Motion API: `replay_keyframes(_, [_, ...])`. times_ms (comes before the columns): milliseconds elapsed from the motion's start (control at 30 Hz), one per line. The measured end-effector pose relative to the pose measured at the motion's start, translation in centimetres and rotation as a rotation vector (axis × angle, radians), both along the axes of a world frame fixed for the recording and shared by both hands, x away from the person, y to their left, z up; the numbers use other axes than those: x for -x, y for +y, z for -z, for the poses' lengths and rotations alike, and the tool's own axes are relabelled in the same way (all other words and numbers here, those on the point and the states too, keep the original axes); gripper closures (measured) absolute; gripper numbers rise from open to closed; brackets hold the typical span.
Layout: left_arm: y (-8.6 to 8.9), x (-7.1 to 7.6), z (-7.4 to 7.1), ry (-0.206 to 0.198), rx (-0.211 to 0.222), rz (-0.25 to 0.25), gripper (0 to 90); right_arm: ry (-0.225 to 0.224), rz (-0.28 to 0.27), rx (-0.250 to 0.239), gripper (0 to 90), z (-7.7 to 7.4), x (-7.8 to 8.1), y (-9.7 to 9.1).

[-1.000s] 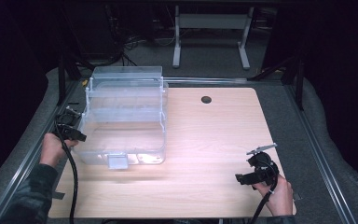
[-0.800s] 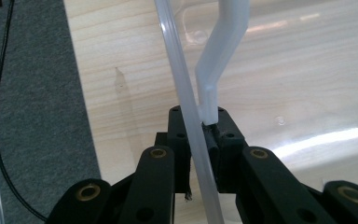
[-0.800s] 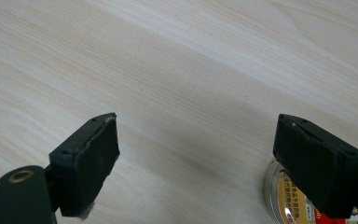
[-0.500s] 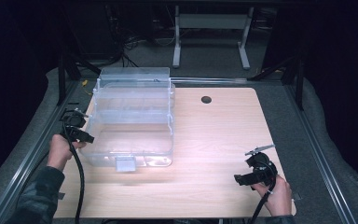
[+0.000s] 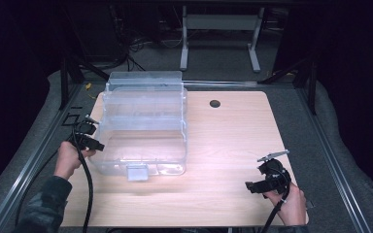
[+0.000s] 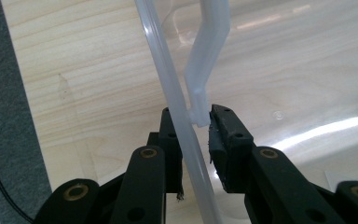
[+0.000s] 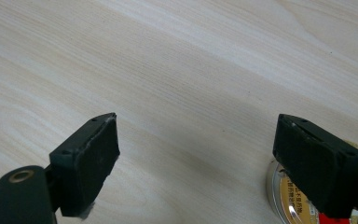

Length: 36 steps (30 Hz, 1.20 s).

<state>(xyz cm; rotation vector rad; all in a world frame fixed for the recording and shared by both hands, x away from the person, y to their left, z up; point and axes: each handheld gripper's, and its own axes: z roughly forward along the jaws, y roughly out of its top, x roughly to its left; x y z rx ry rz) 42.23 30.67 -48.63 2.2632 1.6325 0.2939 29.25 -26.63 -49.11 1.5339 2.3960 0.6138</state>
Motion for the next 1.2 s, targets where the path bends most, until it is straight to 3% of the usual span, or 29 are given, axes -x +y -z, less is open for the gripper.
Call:
replay_keyframes(233, [-1.6, 0.5, 0.0, -0.006, 0.012, 0.03, 72.6, 0.006, -0.008, -0.013, 13.6, 0.1, 0.1, 0.0])
replay_keyframes(267, [-1.8, 0.6, 0.0, -0.006, 0.018, 0.032, 72.1, 0.005, 0.005, 0.024, 13.6, 0.0, 0.2, 0.1])
replay_keyframes(300, [-2.0, 0.7, 0.0, -0.003, 0.028, 0.036, 71.1, 0.004, 0.003, 0.025, 13.7, 0.0, 0.2, 0.1])
replay_keyframes(533, [-2.9, 1.6, -0.3, -0.008, 0.03, 0.07, 67.2, 0.002, -0.004, 0.001, 13.7, 0.0, 0.3, -0.1])
replay_keyframes(633, [-2.7, 2.2, -0.8, -0.022, 0.044, 0.086, 65.5, 0.005, -0.003, 0.006, 13.7, 0.1, 0.5, -0.1])
replay_keyframes(800, [-1.9, 3.0, -0.5, 0.001, 0.067, 0.117, 73.0, 0.011, -0.009, 0.004, 13.9, 0.4, 0.7, 0.0])
replay_keyframes(900, [-2.5, 3.0, -0.7, 0.004, 0.016, 0.133, 73.8, 0.015, -0.009, 0.007, 13.9, 0.5, 0.6, 0.1])
replay_keyframes(1100, [-4.2, 3.2, -0.7, 0.02, 0.027, 0.182, 70.6, 0.024, -0.038, -0.044, 13.9, 0.6, 0.4, 0.2])
replay_keyframes(1133, [-4.6, 3.2, -0.7, 0.019, 0.032, 0.188, 69.8, 0.016, -0.019, -0.002, 13.9, 0.5, 0.4, 0.4])
replay_keyframes(1200, [-5.3, 3.2, -0.7, 0.017, 0.026, 0.204, 68.6, 0.016, -0.021, 0.001, 13.9, 0.5, 0.3, 0.5])
